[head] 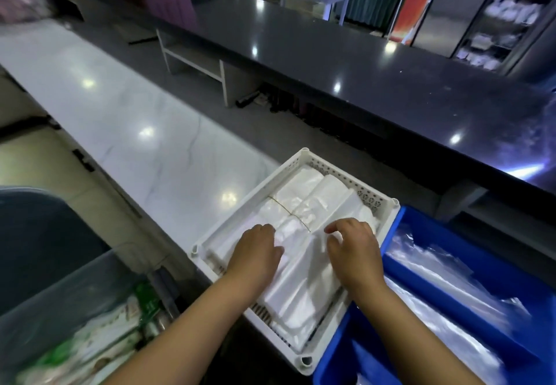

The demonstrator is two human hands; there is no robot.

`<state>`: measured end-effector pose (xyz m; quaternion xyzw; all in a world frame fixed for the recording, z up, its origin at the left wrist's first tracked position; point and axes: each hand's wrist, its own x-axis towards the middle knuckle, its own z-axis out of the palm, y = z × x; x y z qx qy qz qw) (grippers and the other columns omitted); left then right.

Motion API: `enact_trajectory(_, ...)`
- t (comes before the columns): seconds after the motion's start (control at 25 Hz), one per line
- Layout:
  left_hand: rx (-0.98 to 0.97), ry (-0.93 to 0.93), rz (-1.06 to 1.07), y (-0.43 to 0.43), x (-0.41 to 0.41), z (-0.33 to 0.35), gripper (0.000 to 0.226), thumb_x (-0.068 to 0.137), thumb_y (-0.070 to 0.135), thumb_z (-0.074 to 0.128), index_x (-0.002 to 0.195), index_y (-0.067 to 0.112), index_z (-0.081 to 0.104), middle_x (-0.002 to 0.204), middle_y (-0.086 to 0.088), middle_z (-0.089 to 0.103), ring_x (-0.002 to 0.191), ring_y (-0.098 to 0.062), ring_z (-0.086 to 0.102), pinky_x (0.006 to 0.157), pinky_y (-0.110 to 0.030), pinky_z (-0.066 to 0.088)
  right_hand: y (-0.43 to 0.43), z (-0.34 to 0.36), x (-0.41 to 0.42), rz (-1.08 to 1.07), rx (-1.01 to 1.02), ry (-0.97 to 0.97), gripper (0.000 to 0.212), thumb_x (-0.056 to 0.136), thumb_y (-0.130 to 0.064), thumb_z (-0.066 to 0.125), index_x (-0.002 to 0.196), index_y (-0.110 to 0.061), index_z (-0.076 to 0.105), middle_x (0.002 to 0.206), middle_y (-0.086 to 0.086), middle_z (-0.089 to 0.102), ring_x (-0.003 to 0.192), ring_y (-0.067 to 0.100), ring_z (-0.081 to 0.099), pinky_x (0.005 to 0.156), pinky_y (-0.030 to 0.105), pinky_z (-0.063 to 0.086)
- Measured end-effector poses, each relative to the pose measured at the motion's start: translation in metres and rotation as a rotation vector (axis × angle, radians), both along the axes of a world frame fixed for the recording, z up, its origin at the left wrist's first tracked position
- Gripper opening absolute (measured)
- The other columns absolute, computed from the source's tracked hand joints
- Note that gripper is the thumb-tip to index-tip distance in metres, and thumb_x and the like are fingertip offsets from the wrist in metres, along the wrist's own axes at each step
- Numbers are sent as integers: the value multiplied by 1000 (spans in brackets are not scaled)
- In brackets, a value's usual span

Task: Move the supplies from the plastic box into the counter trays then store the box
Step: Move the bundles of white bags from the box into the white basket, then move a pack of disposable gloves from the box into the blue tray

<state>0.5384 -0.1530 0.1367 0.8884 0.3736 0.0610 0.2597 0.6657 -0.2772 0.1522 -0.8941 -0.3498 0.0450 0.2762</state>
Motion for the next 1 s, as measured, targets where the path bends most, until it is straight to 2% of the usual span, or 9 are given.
enact_trajectory(0.16, 24, -19, 2, -8, 1, -4, 22, 91, 26, 52, 106, 10, 54, 105, -8, 57, 99, -25, 53, 73, -30, 39, -2, 5, 2, 18, -16, 5, 18, 85, -16, 53, 97, -23, 65, 106, -6, 64, 103, 15, 50, 87, 33, 43)
enact_trajectory(0.32, 166, -56, 48, 4, -17, 16, 35, 91, 32, 49, 121, 15, 50, 119, -5, 56, 109, -24, 51, 81, -32, 41, 5, 18, -6, 77, -51, -27, 19, 88, -18, 50, 101, -23, 63, 109, -5, 63, 105, 16, 50, 87, 33, 44)
enact_trajectory(0.44, 161, -156, 113, 33, -59, 41, 32, 90, 29, 49, 120, 21, 55, 115, 0, 63, 102, -22, 57, 78, -33, 45, 20, 33, -29, 145, -68, -84, 21, 89, -18, 48, 105, -23, 61, 108, -4, 65, 102, 17, 54, 80, 33, 46)
enact_trajectory(0.6, 144, -143, 279, 74, -151, 57, 21, 88, 35, 52, 104, 29, 63, 94, 6, 70, 84, -19, 63, 61, -28, 42, 62, 51, -83, 276, -74, -209, 23, 88, -16, 46, 105, -23, 62, 102, -4, 69, 99, 20, 57, 73, 32, 48)
enact_trajectory(0.72, 136, -78, 379, 105, -236, 52, 18, 88, 33, 53, 101, 28, 65, 98, 4, 72, 88, -21, 64, 67, -32, 50, 107, 56, -143, 407, -53, -289, 20, 88, -18, 48, 102, -22, 63, 97, -3, 70, 95, 23, 59, 70, 34, 48)
enact_trajectory(0.88, 111, 24, 488, 145, -358, 24, 17, 88, 28, 55, 100, 21, 65, 102, -3, 71, 92, -26, 63, 69, -33, 46, 169, 44, -229, 572, -75, -307, 14, 86, -20, 53, 92, -19, 65, 87, 1, 71, 83, 25, 60, 59, 30, 43)
enact_trajectory(1.0, 85, 88, 562, 166, -439, -4, 18, 86, 28, 56, 100, 20, 65, 104, -4, 70, 95, -28, 63, 72, -34, 49, 207, 14, -290, 667, -182, -246, 15, 87, -23, 51, 90, -17, 65, 86, 4, 69, 81, 26, 60, 62, 37, 50)
